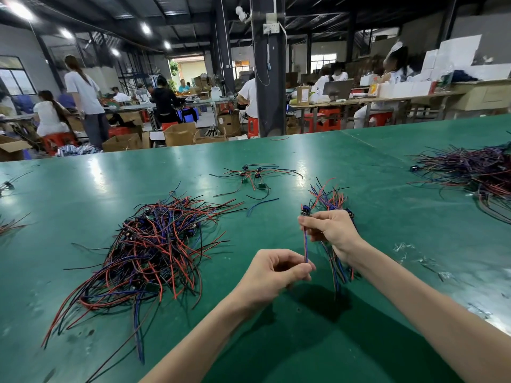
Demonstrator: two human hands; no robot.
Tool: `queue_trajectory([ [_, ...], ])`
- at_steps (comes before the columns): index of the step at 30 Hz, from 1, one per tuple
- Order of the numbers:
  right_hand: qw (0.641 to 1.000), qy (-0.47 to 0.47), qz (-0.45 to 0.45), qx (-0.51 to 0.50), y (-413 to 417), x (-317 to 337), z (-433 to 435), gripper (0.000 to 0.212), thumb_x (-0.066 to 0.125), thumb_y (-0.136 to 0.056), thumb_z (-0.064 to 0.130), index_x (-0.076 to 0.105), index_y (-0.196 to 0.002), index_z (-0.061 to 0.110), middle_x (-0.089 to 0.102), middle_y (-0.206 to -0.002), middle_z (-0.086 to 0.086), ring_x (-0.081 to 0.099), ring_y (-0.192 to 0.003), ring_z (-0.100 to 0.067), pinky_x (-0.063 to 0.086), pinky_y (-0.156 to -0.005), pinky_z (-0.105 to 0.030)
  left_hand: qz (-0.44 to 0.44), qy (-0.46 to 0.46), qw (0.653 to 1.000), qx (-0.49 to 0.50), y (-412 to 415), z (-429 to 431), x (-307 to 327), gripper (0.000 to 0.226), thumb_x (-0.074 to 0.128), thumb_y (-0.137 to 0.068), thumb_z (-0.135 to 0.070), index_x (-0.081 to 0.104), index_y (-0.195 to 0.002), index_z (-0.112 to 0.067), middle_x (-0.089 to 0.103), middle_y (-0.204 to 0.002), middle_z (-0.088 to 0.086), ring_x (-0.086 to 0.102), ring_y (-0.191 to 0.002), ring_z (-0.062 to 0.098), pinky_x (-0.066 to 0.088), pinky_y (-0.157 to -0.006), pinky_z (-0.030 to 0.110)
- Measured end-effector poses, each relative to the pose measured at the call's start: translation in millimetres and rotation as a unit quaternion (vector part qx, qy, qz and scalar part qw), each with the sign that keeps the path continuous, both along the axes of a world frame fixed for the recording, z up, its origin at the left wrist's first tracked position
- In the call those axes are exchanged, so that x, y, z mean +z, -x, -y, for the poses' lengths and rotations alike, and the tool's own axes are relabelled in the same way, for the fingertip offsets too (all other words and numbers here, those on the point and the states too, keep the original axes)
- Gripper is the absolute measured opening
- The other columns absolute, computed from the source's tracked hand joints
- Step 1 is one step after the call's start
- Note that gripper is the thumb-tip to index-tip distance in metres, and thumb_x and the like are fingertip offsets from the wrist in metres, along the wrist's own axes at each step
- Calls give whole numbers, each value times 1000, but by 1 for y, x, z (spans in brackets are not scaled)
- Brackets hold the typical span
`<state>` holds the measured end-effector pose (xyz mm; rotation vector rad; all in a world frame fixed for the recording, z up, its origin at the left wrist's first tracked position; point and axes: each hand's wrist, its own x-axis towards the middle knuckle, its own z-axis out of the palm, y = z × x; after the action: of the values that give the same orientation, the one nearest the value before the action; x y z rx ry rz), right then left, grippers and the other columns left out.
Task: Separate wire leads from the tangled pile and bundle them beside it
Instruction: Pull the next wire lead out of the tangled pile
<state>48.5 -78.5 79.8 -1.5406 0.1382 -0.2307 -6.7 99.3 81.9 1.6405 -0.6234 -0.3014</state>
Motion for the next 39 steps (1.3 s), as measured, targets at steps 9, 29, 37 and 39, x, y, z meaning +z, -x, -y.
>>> queue_trajectory([
  [9,1000,-3,-7,-10,-3,-3,3,17,76,-78,11,69,-64,3,64,-54,-2,51,-43,-4,43,-42,-17,33,-9,999,12,3,2,2,18,64,-89,-14,66,-72,-17,60,-59,-8,49,-53,4,40,-56,17],
  [29,999,-11,-11,32,-2,-8,3,20,75,-78,10,68,-61,4,64,-56,-3,49,-43,-5,42,-42,-16,205,-40,977,32,2,6,-7,8,67,-87,-11,69,-82,-5,66,-108,-7,57,-102,10,46,-77,23],
  [37,1000,7,-5,28,-2,-9,-2,19,75,-78,10,68,-62,2,64,-57,-6,51,-45,-6,43,-43,-17,146,-26,987,60,5,5,1,8,66,-87,-8,71,-83,-2,65,-98,10,57,-82,34,44,-72,29],
  [39,1000,7,-3,24,-2,-10,-1,19,76,-78,10,68,-62,2,64,-57,-6,51,-46,-6,43,-43,-18,137,-27,989,51,6,5,2,9,66,-87,-8,71,-83,-1,65,-98,8,57,-81,30,43,-71,27],
])
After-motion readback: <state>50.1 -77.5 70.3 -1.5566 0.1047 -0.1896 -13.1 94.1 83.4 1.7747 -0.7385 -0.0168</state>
